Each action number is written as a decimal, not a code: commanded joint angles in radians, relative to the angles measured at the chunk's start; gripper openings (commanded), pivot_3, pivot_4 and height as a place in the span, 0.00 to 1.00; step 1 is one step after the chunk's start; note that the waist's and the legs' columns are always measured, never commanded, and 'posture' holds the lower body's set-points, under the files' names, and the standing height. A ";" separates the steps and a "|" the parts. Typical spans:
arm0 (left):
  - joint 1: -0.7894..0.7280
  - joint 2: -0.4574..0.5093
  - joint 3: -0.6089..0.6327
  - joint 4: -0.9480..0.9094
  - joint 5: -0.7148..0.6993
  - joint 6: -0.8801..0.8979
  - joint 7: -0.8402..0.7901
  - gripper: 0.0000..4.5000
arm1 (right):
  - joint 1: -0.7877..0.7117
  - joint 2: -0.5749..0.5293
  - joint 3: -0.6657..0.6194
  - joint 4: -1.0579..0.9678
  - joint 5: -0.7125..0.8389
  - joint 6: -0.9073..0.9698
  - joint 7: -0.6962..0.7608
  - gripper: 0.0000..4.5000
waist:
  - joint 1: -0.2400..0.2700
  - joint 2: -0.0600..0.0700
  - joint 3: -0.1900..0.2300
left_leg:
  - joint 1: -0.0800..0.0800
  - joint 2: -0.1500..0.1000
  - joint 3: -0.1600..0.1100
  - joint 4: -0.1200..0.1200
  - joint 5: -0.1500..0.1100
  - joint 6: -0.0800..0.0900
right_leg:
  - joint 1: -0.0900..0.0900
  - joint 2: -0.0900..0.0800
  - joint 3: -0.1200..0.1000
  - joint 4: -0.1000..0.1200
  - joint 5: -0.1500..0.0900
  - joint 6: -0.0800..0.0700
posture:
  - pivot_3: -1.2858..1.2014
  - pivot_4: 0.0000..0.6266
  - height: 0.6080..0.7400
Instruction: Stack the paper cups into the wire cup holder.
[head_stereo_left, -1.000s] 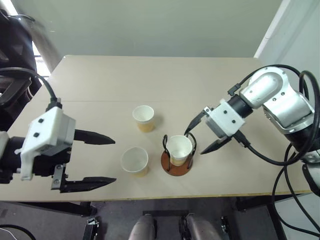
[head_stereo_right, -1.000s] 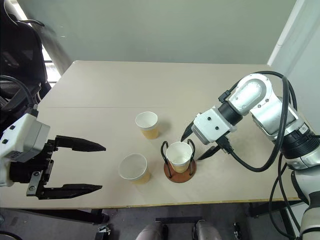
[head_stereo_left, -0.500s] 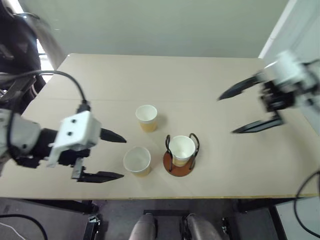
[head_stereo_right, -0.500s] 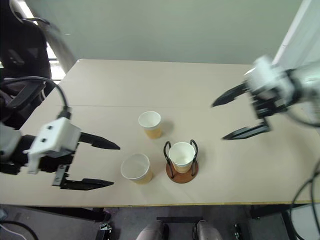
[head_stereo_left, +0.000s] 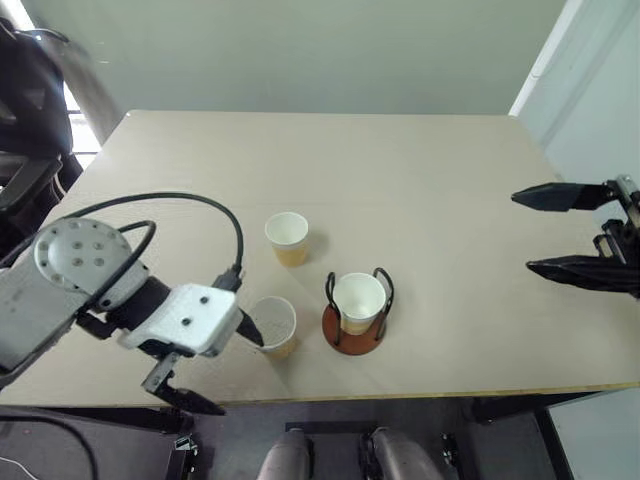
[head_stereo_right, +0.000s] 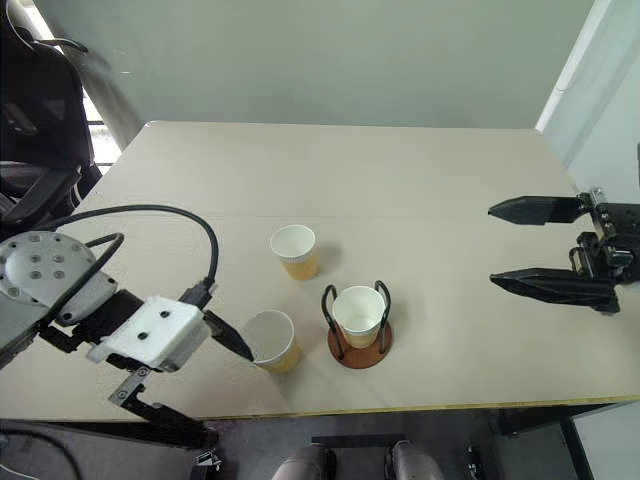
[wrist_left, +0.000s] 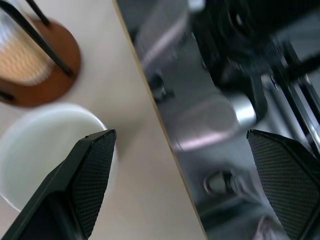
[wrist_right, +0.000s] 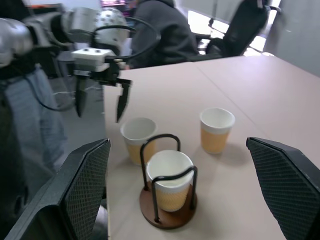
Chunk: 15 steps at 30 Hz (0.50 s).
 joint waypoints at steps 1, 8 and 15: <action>-0.036 -0.011 -0.035 0.043 0.060 -0.056 -0.044 1.00 | 0.015 -0.003 -0.058 -0.044 0.018 -0.006 -0.024 1.00 | 0.000 0.000 0.000 | 0.000 0.000 0.000 0.000 0.000 0.000 | 0.000 0.000 0.000 0.000 0.000 0.000 | 0.52 0.24 1.00; -0.055 -0.092 -0.112 0.051 0.141 -0.075 -0.044 1.00 | 0.035 -0.007 -0.077 -0.076 0.022 -0.004 -0.064 1.00 | 0.000 0.000 0.000 | -0.001 0.000 0.000 0.001 0.000 0.002 | 0.000 0.000 0.000 0.000 0.000 0.000 | 0.52 0.24 1.00; -0.039 -0.196 -0.152 0.069 0.278 -0.104 -0.009 1.00 | 0.032 -0.019 -0.078 -0.095 0.034 0.002 -0.089 1.00 | 0.001 0.000 0.000 | -0.002 0.000 0.000 0.001 -0.001 0.003 | 0.000 0.000 0.000 0.000 0.000 0.002 | 0.52 0.24 1.00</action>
